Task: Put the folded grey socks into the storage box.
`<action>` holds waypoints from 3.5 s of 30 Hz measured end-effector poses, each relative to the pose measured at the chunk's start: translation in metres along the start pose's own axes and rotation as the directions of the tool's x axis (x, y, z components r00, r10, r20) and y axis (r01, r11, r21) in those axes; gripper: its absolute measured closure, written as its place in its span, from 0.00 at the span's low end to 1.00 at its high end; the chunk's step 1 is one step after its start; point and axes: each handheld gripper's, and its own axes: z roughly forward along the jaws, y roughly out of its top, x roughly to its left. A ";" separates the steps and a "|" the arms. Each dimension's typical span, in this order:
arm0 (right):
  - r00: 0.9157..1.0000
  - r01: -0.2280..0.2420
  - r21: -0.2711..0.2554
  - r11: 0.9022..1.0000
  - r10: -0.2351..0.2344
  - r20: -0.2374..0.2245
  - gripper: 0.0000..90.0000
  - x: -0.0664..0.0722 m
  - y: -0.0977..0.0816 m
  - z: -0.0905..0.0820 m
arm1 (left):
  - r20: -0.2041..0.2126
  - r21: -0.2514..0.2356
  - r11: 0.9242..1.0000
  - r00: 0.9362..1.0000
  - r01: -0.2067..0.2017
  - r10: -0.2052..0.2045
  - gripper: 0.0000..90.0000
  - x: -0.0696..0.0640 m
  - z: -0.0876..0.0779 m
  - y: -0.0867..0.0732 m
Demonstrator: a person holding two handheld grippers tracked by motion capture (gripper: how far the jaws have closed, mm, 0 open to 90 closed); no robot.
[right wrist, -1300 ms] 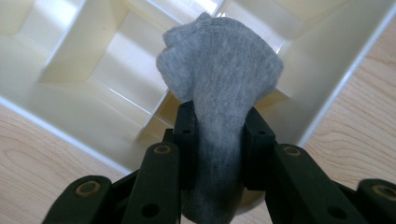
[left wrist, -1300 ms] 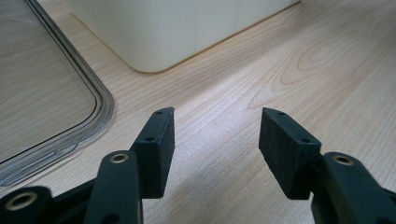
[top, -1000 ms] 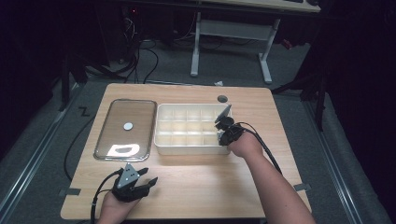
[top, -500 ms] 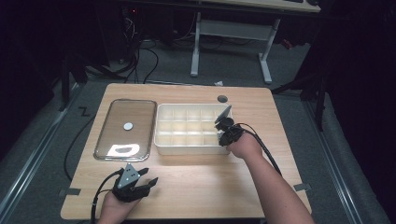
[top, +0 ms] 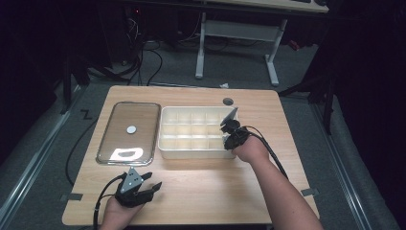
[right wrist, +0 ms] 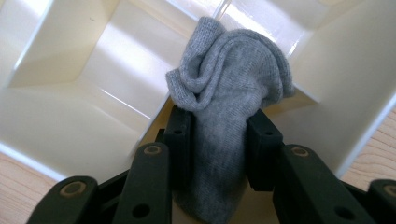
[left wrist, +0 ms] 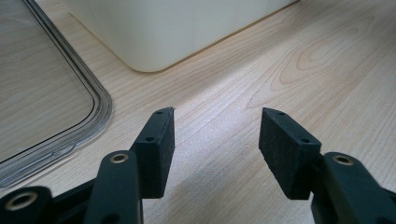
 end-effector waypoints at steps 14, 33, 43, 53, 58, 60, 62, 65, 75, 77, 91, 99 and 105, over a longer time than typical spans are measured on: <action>1.000 -0.008 0.001 1.000 0.008 -0.004 0.68 0.000 0.001 -0.009 | 0.003 -0.004 1.000 1.000 0.004 -0.004 0.51 0.000 -0.001 0.000; 1.000 -0.013 -0.065 0.998 0.011 -0.029 0.83 -0.006 -0.008 -0.048 | 0.007 0.004 1.000 1.000 -0.004 0.004 0.51 -0.001 0.001 0.000; 1.000 0.007 -0.033 0.999 -0.008 -0.022 0.98 -0.003 -0.010 -0.039 | 0.010 0.009 1.000 1.000 -0.006 0.006 0.52 -0.001 0.001 0.000; 0.999 -0.021 0.017 1.000 0.021 -0.029 1.00 -0.002 -0.008 -0.010 | 0.009 0.007 1.000 1.000 -0.003 0.003 0.51 -0.001 0.001 0.000; 0.999 -0.008 0.020 1.000 0.009 -0.032 1.00 -0.003 -0.007 -0.012 | 0.010 0.007 1.000 1.000 -0.002 0.002 0.51 -0.001 0.001 0.000; 0.999 -0.004 0.013 1.000 0.005 -0.039 1.00 -0.003 -0.007 -0.017 | 0.009 0.008 1.000 1.000 -0.003 0.003 0.52 -0.001 0.001 0.000; 0.999 -0.009 -0.013 1.000 0.009 -0.043 1.00 -0.004 -0.005 -0.025 | 0.011 0.010 1.000 1.000 -0.005 0.005 0.51 -0.001 0.001 0.000; 0.999 -0.029 -0.047 0.998 0.027 -0.031 1.00 -0.006 -0.001 -0.034 | 0.013 0.010 1.000 1.000 -0.008 0.008 0.52 -0.002 0.001 0.001; 0.999 -0.046 -0.037 0.998 0.046 -0.007 1.00 -0.006 0.011 -0.018 | 0.008 0.005 1.000 1.000 0.001 -0.001 0.51 0.000 -0.001 0.000; 0.999 -0.041 -0.029 0.999 0.041 -0.007 1.00 -0.005 0.013 -0.015 | 0.007 0.003 1.000 1.000 0.000 0.000 0.51 0.000 -0.001 0.000; 0.998 -0.059 0.060 0.996 0.059 0.012 1.00 -0.002 0.024 0.007 | 0.012 0.009 1.000 1.000 -0.002 0.002 0.52 -0.001 0.000 0.000; 0.997 -0.072 0.057 0.996 0.073 -0.010 1.00 -0.005 0.023 0.010 | 0.013 0.012 1.000 1.000 -0.006 0.006 0.51 -0.002 0.001 0.000; 0.996 -0.086 0.047 0.995 0.087 -0.019 1.00 -0.006 0.021 0.009 | 0.018 0.013 1.000 1.000 -0.006 0.006 0.52 -0.003 0.001 0.000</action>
